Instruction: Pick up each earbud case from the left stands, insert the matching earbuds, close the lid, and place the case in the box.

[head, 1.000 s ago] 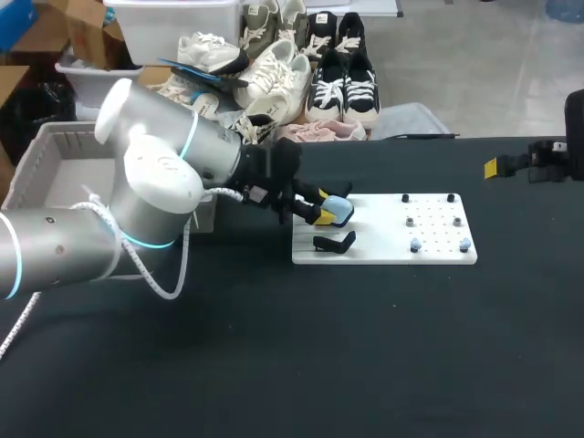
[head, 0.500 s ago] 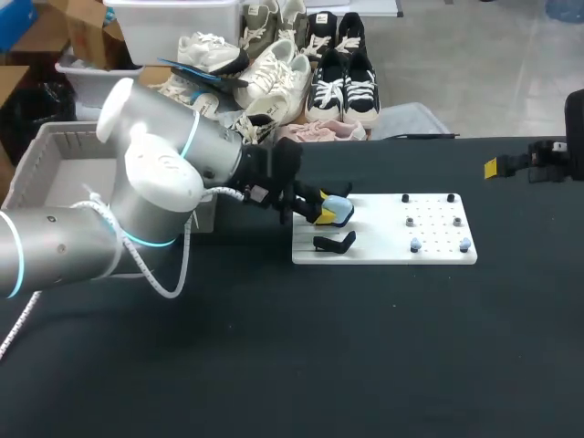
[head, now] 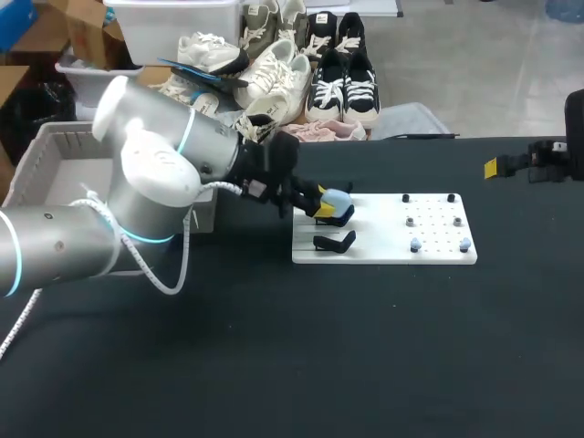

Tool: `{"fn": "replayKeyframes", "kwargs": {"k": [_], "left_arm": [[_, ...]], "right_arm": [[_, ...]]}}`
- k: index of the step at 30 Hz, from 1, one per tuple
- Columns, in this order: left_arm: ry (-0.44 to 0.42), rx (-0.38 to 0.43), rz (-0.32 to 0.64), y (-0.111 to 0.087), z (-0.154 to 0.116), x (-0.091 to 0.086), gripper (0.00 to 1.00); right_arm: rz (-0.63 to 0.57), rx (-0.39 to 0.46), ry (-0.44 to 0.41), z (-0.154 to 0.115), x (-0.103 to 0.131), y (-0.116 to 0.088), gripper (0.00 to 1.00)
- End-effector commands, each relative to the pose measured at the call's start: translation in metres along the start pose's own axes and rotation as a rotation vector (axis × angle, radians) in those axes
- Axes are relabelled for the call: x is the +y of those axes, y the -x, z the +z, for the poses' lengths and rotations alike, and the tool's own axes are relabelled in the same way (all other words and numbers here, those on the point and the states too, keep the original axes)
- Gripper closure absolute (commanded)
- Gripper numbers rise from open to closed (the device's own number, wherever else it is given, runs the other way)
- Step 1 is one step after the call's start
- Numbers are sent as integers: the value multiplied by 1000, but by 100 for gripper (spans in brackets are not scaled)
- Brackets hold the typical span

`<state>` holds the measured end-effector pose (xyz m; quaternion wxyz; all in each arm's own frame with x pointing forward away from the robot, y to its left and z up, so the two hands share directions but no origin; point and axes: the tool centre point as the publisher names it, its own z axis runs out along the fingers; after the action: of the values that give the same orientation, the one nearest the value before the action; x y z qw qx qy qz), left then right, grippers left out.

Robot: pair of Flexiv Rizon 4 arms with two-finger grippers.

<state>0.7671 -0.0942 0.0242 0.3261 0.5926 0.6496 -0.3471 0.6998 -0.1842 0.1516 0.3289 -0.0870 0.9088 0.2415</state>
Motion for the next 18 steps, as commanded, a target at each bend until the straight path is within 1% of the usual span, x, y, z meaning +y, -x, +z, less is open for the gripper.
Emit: {"fn": "replayKeyframes", "kwargs": {"k": [1,4,7,16,17,18], "left_arm": [[8,4,-9,-4,4,3,100],[12,8,-12,-7,8,3,100],[13,19,4,-8,10,1,100],[15,44,25,-9,11,-1,100],[15,48,28,-9,11,0,90],[17,49,29,-9,11,0,68]], "right_arm": [[-1,-1,4,0,-1,0,0],[-1,-1,4,0,-1,0,0],[-1,-1,4,0,-1,0,0],[-1,-1,4,0,-1,0,0],[-1,-1,4,0,-1,0,0],[-1,-1,4,0,-1,0,0]]}}
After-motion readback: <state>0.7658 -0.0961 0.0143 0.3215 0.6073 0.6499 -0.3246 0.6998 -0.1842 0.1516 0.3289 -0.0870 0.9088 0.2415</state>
